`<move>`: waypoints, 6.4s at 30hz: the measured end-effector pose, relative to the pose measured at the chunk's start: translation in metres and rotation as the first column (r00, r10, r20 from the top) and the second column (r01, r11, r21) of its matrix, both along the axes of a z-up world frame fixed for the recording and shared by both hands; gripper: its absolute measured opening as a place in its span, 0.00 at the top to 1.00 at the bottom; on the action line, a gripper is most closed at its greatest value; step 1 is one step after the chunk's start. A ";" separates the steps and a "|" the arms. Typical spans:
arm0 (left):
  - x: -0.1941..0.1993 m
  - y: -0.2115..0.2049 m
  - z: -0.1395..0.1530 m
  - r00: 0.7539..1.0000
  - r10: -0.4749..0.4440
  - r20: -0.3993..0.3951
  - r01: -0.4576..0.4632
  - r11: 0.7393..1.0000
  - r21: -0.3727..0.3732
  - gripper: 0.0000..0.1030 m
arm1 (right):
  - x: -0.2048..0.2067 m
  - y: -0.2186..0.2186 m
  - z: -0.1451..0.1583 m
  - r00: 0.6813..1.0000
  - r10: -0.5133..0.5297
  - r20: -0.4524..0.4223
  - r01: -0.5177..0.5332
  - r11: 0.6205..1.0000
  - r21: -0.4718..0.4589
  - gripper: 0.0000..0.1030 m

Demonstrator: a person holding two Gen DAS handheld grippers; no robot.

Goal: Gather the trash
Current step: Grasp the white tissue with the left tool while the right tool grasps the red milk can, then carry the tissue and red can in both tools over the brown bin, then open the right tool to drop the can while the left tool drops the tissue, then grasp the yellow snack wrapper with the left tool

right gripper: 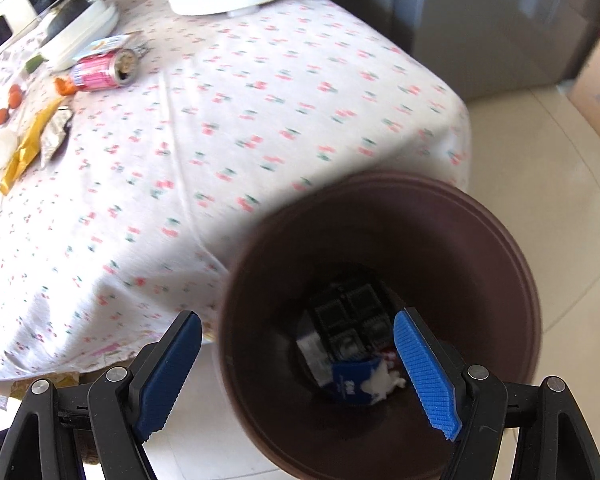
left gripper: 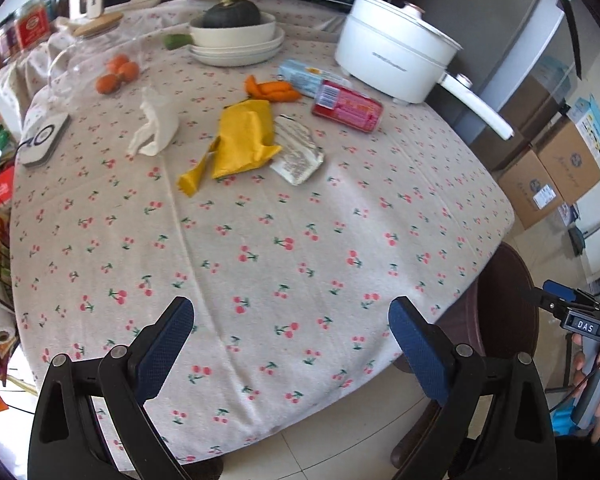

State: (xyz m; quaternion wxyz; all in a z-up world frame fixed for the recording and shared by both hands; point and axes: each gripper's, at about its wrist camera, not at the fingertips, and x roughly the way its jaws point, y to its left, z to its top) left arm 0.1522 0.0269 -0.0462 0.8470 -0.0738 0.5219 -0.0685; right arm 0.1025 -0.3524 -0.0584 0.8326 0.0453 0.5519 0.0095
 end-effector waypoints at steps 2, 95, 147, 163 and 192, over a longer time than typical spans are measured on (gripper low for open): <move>0.006 0.016 -0.004 0.999 0.045 -0.002 -0.044 0.999 0.002 0.04 | 0.009 0.012 0.001 1.000 0.019 0.001 -0.019 1.000 -0.005 0.20; -0.007 -0.055 0.009 0.994 -0.090 0.064 0.096 0.990 -0.100 0.96 | 0.011 0.021 0.009 0.991 -0.120 0.057 0.114 0.989 0.093 0.14; -0.025 -0.183 -0.034 0.941 -0.335 -0.045 0.335 0.942 0.003 0.07 | -0.061 -0.079 -0.028 0.984 -0.172 -0.051 0.176 0.981 0.083 0.09; 0.013 -0.032 -0.007 0.999 0.035 0.018 -0.035 0.999 0.002 0.07 | -0.004 0.018 0.001 1.000 -0.022 0.009 0.021 0.998 0.067 0.09; 0.152 0.054 -0.049 0.983 0.178 -0.043 -0.183 0.973 -0.141 0.77 | 0.086 0.099 -0.017 0.999 0.011 -0.030 -0.008 0.997 0.081 0.08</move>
